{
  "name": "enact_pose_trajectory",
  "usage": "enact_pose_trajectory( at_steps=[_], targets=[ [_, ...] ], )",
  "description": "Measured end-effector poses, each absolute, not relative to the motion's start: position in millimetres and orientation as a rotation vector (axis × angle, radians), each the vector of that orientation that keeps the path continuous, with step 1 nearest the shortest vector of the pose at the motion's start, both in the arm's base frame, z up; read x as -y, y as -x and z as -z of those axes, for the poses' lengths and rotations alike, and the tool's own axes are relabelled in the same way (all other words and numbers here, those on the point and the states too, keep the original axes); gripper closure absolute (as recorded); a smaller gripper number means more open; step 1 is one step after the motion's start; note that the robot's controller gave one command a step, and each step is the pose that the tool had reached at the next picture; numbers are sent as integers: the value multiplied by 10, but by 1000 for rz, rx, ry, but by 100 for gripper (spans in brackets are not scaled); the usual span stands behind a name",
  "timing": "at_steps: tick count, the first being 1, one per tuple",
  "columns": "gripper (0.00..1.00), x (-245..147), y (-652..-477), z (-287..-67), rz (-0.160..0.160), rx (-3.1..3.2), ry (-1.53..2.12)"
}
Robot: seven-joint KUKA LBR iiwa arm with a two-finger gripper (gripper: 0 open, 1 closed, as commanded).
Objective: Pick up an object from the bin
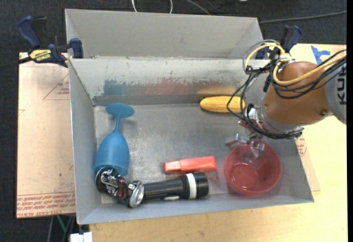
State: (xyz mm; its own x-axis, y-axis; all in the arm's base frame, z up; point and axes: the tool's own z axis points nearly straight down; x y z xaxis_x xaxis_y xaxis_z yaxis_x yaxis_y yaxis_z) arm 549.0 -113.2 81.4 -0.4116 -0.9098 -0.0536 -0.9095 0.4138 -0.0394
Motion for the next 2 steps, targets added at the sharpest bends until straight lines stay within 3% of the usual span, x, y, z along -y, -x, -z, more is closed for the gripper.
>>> enact_pose_trajectory(
  at_steps=[1,2],
  targets=[
    [100,1129,-5491,-816,6,-2584,1668],
    [100,1097,-5508,-1069,6,-2577,1667]
  ],
)
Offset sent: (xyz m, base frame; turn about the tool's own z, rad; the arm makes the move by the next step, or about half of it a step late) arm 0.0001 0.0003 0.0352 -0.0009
